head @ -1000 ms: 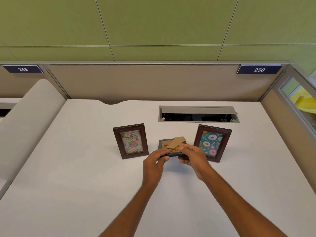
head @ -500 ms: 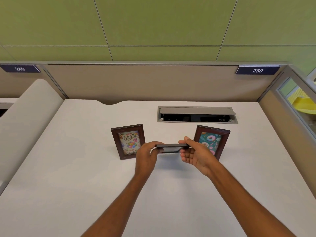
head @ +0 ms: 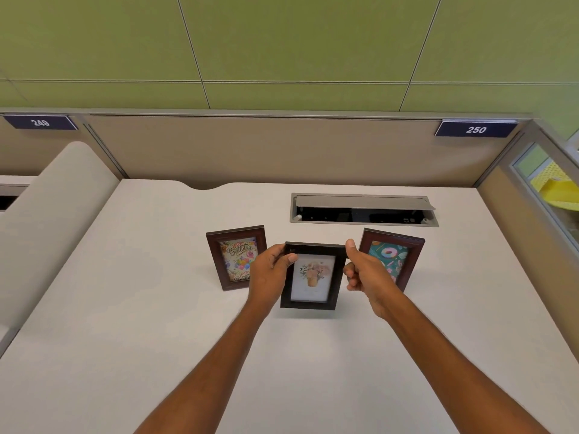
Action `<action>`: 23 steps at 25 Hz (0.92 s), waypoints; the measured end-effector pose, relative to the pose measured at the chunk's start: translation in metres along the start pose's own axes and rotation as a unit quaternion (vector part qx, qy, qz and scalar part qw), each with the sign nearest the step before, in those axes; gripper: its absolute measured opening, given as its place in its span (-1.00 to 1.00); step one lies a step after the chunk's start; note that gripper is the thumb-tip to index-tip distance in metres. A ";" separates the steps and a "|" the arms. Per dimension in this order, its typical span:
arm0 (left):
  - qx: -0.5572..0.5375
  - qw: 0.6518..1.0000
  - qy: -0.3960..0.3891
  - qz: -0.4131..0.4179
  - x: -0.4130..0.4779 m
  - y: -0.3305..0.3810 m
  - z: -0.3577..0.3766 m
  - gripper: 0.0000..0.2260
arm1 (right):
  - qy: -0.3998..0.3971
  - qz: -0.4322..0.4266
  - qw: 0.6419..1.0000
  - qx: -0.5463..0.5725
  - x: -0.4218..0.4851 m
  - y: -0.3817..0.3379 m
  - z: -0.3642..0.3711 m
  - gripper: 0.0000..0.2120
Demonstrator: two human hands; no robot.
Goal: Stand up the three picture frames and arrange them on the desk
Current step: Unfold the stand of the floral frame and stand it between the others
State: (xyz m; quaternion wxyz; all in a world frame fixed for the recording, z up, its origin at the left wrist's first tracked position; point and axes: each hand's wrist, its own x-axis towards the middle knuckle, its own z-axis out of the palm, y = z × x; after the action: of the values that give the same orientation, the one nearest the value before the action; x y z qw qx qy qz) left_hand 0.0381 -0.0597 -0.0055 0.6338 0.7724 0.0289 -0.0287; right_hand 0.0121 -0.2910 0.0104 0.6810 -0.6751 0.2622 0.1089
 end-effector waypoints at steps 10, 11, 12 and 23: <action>-0.077 0.984 -0.018 -0.160 0.002 0.001 0.001 -0.87 | -0.010 0.068 0.998 -0.004 -0.002 0.026 0.008 -0.37; -0.079 0.983 -0.023 -0.164 0.001 0.001 0.002 -0.86 | -0.012 0.075 0.997 -0.002 -0.002 0.029 0.010 -0.36; -0.081 0.983 -0.026 -0.165 0.001 0.000 0.002 -0.86 | -0.013 0.079 0.997 0.000 -0.002 0.030 0.011 -0.36; -0.078 0.981 -0.035 -0.174 -0.002 -0.007 0.002 -0.87 | -0.036 0.077 0.996 0.037 0.001 0.035 0.014 -0.38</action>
State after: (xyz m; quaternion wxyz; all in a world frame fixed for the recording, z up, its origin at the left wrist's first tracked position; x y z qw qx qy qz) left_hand 0.0352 -0.0602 -0.0128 0.6782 0.7022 0.1429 -0.1627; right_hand -0.0016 -0.2755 -0.0206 0.7037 -0.6230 0.2927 0.1758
